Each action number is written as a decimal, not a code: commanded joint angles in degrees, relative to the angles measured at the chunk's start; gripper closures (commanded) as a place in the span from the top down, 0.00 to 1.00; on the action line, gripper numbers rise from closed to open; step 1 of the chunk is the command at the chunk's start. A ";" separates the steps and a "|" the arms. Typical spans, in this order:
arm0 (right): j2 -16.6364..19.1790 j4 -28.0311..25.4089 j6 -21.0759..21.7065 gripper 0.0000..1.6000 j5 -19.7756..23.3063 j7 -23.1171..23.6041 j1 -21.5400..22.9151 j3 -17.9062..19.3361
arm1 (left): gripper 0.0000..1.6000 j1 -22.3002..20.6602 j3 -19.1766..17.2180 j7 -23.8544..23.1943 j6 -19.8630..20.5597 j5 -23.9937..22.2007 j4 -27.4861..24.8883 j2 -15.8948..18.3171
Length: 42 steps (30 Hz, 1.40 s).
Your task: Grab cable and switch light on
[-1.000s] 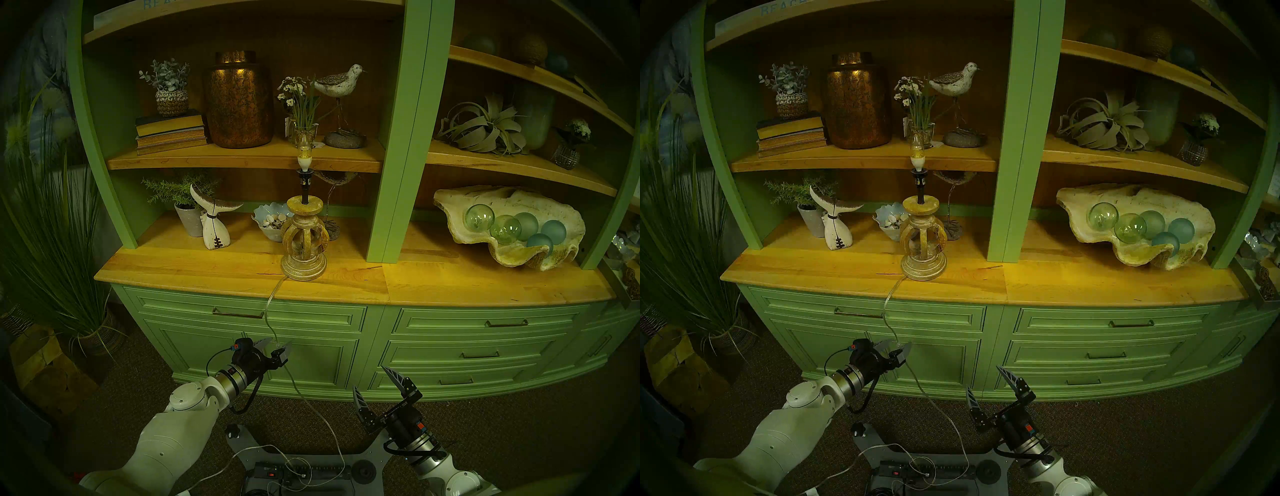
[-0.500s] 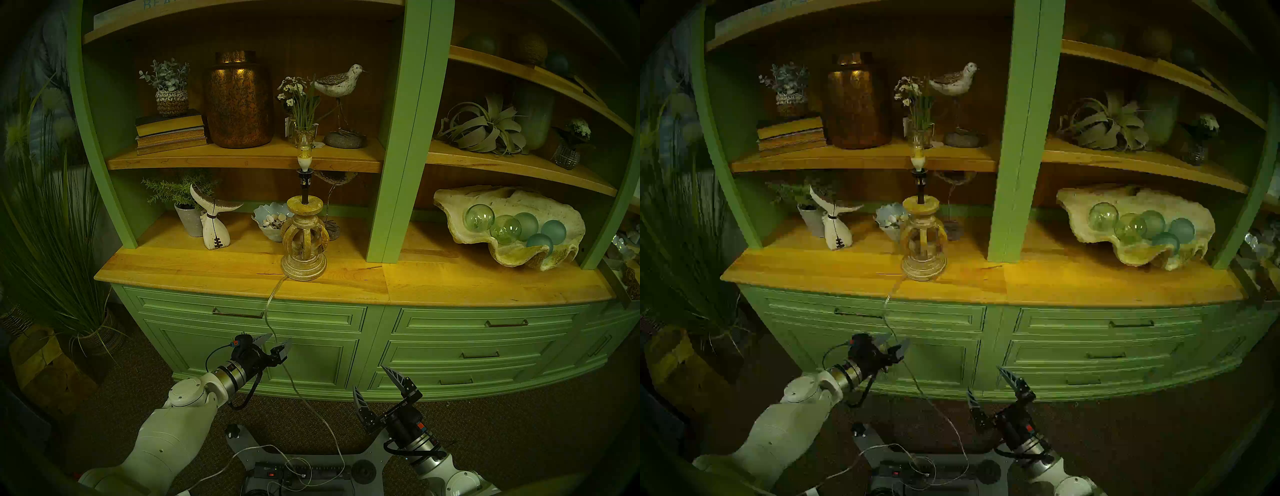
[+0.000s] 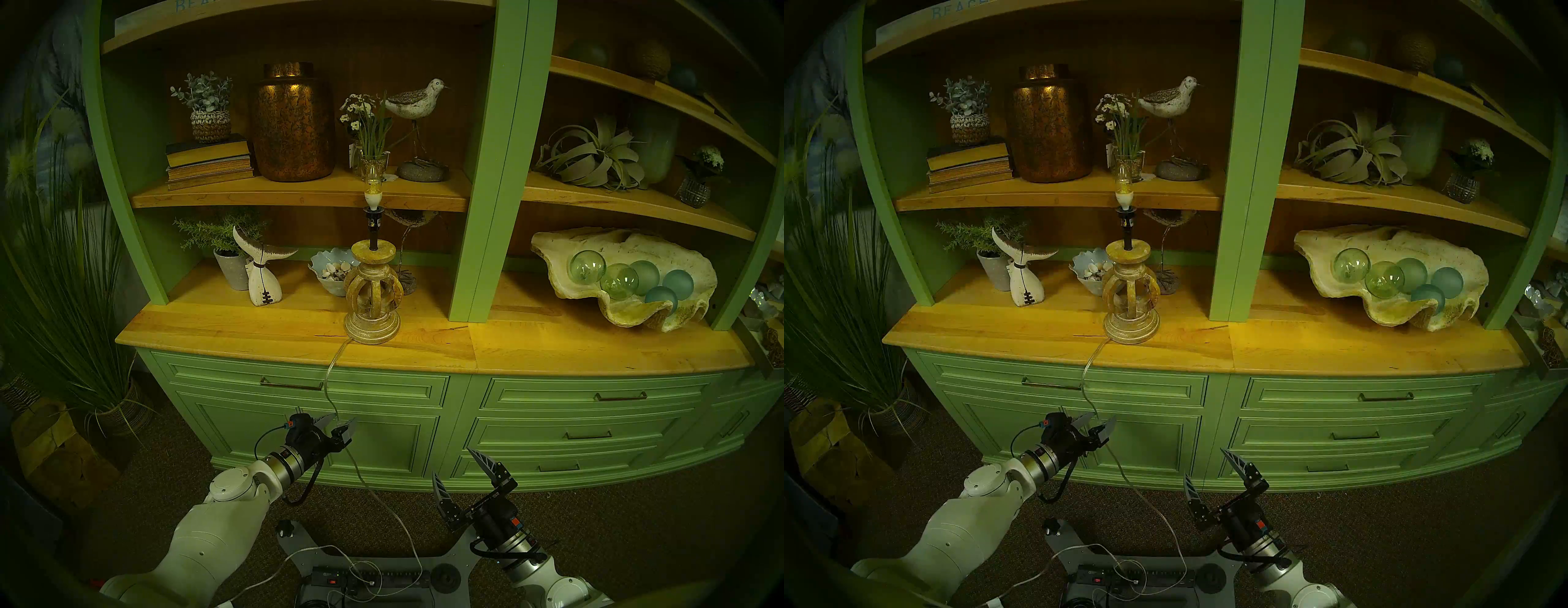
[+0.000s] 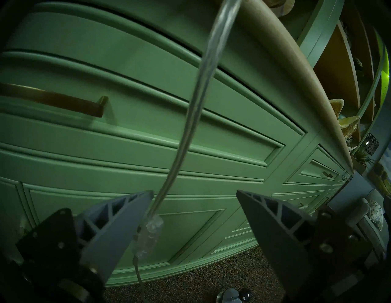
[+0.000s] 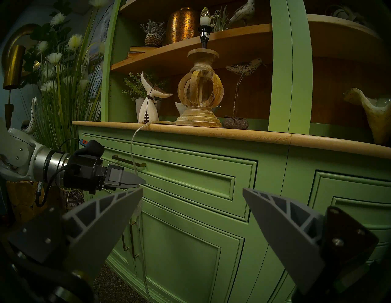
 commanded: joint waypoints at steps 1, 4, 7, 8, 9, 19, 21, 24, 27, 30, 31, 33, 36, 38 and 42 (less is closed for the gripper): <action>0.10 -1.52 -0.50 1.00 0.14 0.16 0.08 0.02 | 0.34 -1.58 -0.28 -0.75 0.46 -0.60 -0.82 -0.03; 0.08 -1.52 -0.50 1.00 0.14 0.20 0.08 0.05 | 0.13 -1.53 -0.45 -1.07 0.24 -0.81 -0.65 -0.11; 0.04 -1.52 -0.50 1.00 0.14 0.24 0.07 0.09 | 0.01 -1.56 -0.55 -1.60 0.04 -0.93 -0.55 -0.05; 0.03 -1.51 -0.50 1.00 0.14 0.26 0.07 0.10 | 0.00 -1.59 -0.57 -1.98 -0.08 -1.03 -0.46 0.00; 0.02 -1.51 -0.50 1.00 0.14 0.27 0.07 0.11 | 0.00 -1.61 -0.63 -2.26 -0.13 -1.14 -0.38 0.02; -0.12 -1.39 -0.52 1.00 0.10 0.40 0.13 0.22 | 0.00 -0.45 0.75 -9.28 -1.98 -0.61 -4.14 2.48; -0.14 -1.39 -0.52 1.00 0.10 0.44 0.12 0.25 | 0.00 0.18 1.19 -11.30 -2.72 0.41 -5.00 4.00; -0.16 -1.39 -0.52 1.00 0.10 0.48 0.11 0.28 | 0.00 1.50 0.81 -13.13 -3.25 0.45 -5.94 6.40; -0.21 -1.36 -0.53 1.00 0.09 0.52 0.13 0.32 | 0.00 2.61 -0.30 -13.80 -3.35 0.20 -6.54 8.30; -0.25 -1.32 -0.53 1.00 0.08 0.57 0.14 0.35 | 0.00 3.69 -1.30 -14.52 -4.06 0.37 -7.18 10.10; -0.26 -1.32 -0.53 1.00 0.08 0.59 0.14 0.37 | 0.00 4.03 -1.70 -14.69 -4.15 0.41 -7.54 10.59; -0.28 -1.31 -0.53 1.00 0.08 0.62 0.15 0.39 | 0.00 4.44 -2.60 -14.58 -4.69 0.55 -7.63 11.48; -0.32 -1.32 -0.53 1.00 0.08 0.67 0.13 0.43 | 0.00 4.80 -4.30 -15.10 -5.57 -0.23 -7.73 12.35; -0.33 -1.33 -0.52 1.00 0.08 0.70 0.12 0.45 | 0.00 4.94 -5.32 -15.73 -6.13 -1.10 -8.02 12.42; -0.38 -1.30 -0.52 1.00 0.08 0.75 0.13 0.49 | 0.00 4.65 -6.87 -17.80 -6.92 -3.01 -9.44 12.24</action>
